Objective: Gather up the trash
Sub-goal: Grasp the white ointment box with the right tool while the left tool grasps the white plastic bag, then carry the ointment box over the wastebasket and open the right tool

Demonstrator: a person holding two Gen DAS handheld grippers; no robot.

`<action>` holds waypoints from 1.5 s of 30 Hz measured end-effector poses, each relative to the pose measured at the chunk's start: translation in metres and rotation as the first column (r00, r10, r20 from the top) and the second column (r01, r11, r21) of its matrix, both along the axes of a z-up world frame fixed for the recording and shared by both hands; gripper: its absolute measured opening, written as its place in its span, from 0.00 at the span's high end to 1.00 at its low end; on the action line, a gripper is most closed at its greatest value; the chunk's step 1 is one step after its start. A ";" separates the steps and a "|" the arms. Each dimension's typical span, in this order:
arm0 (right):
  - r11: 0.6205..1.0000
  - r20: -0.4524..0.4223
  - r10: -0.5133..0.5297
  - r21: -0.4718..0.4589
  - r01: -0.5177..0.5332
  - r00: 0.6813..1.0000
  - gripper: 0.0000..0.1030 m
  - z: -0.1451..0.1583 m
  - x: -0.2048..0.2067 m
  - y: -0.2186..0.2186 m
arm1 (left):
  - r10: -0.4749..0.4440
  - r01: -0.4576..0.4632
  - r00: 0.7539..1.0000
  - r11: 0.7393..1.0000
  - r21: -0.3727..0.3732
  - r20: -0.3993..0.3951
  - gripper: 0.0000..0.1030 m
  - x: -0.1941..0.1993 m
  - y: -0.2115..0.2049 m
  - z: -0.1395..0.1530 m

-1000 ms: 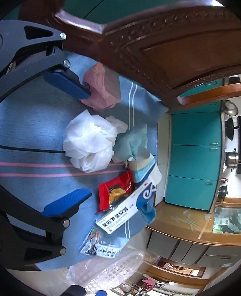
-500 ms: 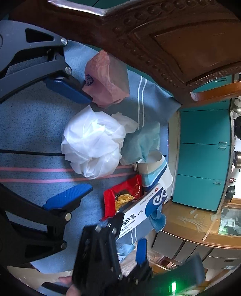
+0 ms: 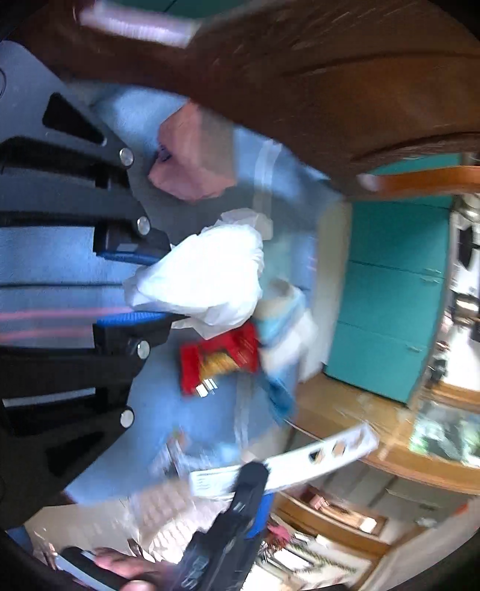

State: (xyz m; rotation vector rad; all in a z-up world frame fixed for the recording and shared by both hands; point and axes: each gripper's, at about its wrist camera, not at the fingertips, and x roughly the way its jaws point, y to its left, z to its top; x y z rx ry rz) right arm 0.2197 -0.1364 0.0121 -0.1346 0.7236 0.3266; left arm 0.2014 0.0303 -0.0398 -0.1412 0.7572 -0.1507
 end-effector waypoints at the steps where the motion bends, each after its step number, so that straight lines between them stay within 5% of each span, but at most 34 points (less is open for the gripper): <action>1: 0.999 0.022 0.000 0.035 -0.001 1.000 0.59 0.006 -0.012 -0.009 | -0.010 0.010 0.999 1.000 0.000 0.032 0.80 -0.008 -0.001 0.011; 5: 0.986 0.124 -0.038 0.166 0.017 0.992 0.59 0.027 -0.074 -0.047 | -0.049 0.049 0.987 0.999 0.004 0.154 0.80 -0.058 -0.006 0.051; 8: 0.961 0.124 -0.114 0.266 0.078 0.986 0.59 0.016 -0.107 -0.076 | -0.048 0.048 0.973 0.999 0.006 0.226 0.80 -0.091 -0.008 0.070; 12: 0.969 0.096 -0.104 0.236 0.079 0.990 0.59 0.004 -0.112 -0.075 | -0.007 -0.006 0.959 0.999 0.047 0.284 0.80 -0.118 -0.014 0.077; 45: 0.969 0.065 -0.092 0.237 0.074 0.994 0.59 -0.011 -0.107 -0.076 | -0.037 0.018 0.972 0.996 0.085 0.230 0.80 -0.106 -0.029 0.063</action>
